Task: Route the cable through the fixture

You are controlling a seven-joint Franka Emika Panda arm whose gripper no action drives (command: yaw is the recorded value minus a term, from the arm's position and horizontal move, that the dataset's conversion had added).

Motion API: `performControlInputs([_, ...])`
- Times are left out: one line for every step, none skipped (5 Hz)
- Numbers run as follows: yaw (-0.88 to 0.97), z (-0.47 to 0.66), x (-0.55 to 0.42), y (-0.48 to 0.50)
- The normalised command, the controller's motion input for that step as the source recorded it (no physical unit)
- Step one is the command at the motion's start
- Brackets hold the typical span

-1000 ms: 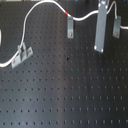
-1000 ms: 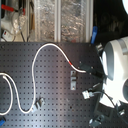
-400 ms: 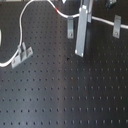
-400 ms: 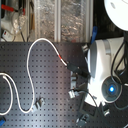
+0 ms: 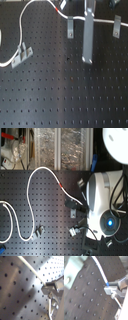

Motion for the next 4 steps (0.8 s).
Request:
performControlInputs([-0.98, 0.34, -0.150, 0.071])
performControlInputs([-0.01, 0.00, 0.000, 0.000])
performControlInputs([-0.18, -0.02, 0.165, 0.689])
performControlInputs([0.16, -0.05, 0.020, 0.130])
